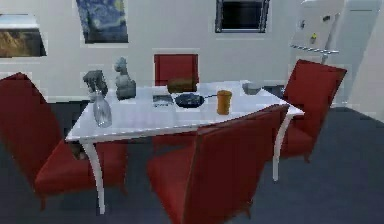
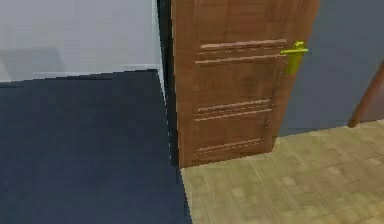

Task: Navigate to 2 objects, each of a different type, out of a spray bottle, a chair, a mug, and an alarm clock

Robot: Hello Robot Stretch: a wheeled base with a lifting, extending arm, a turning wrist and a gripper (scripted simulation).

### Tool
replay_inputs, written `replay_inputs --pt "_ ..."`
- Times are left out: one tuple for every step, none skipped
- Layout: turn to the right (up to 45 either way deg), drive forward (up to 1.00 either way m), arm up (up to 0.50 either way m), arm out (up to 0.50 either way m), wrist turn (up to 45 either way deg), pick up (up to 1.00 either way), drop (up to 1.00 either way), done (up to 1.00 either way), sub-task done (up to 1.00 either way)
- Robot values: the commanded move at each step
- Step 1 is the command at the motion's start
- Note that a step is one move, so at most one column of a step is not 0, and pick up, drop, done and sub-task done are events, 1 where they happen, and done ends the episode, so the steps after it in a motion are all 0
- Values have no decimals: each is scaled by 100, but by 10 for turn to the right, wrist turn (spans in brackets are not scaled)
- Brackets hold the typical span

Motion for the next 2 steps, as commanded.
replay_inputs --pt "0 0 0 0 0 0 0 0 100" --pt "450 0 0 0 0 0 0 0 0"
